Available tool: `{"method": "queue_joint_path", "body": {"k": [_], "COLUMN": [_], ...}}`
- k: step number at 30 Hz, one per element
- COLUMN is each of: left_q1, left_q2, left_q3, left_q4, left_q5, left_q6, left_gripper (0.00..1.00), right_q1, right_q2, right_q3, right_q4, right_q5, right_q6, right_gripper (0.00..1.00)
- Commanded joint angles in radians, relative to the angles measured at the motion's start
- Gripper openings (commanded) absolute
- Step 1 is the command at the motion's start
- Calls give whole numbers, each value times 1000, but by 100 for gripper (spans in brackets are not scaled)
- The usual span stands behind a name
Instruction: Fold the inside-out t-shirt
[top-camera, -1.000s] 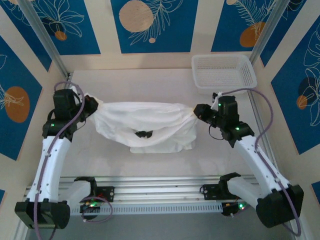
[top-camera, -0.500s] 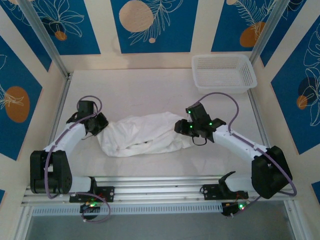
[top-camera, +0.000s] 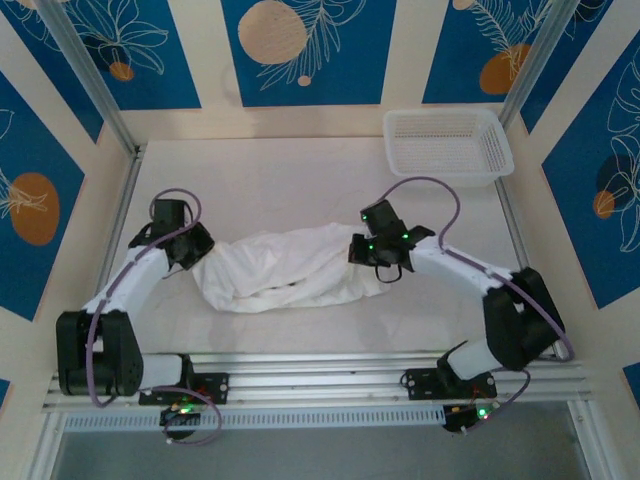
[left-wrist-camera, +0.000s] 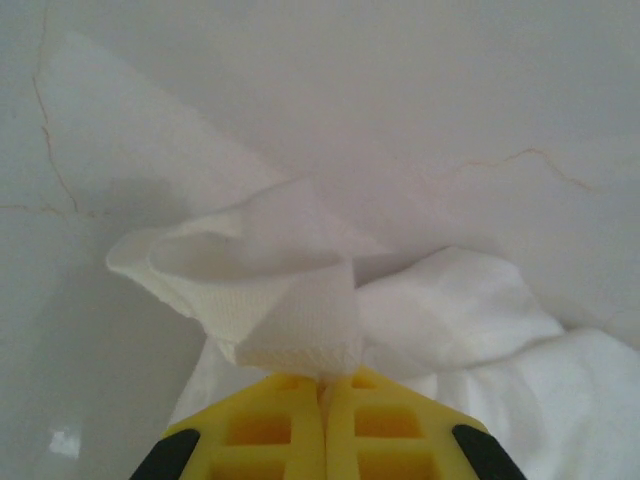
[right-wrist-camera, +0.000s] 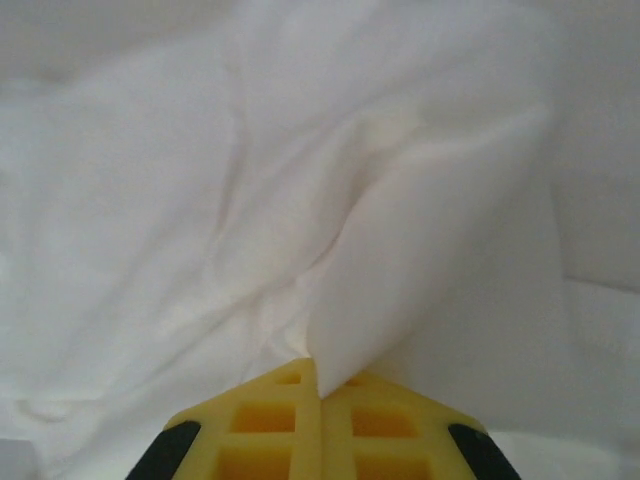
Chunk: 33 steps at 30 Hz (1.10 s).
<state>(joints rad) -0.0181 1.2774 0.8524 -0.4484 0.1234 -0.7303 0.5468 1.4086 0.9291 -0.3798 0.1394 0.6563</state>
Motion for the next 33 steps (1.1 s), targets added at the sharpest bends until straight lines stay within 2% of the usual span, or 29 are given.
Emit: {"method": "queue_joint_path", "body": {"k": [1, 4, 8, 12, 15, 18, 20, 24, 30, 31, 33], "left_q1": [-7, -5, -5, -3, -3, -3, -5, -5, -6, -5, -5], "left_q2": [-134, -210, -260, -273, -289, -321, -343, -361, -285, -259, -188], "left_q3": [173, 353, 591, 729, 775, 792, 796, 732, 320, 255, 129], "left_q4": [-77, -153, -256, -317, -313, -266, -245, -231, -113, -84, -39], "left_q5": [28, 4, -105, -185, -151, -69, -53, -78, 3, 15, 1], "left_q6": [25, 44, 92, 120, 114, 85, 68, 42, -10, -17, -37], "left_gripper": [0, 0, 0, 0, 0, 0, 0, 0, 0, 0, 0], "right_q1": [-34, -89, -150, -172, -173, -173, -173, -169, -97, -77, -46], "right_q2": [-203, -372, -570, -674, -734, -789, -808, -820, -791, -779, -761], "right_q3": [98, 166, 219, 275, 291, 276, 254, 72, -445, -516, -607], "right_q4": [-56, -69, -8, 11, 44, 106, 129, 172, 299, 331, 359], "right_q5": [17, 0, -17, -24, -64, -161, -232, -262, -221, -217, -223], "right_q6": [-84, -112, -129, -154, -174, -181, -177, -81, 148, 181, 202], "right_gripper": [0, 0, 0, 0, 0, 0, 0, 0, 0, 1, 15]}}
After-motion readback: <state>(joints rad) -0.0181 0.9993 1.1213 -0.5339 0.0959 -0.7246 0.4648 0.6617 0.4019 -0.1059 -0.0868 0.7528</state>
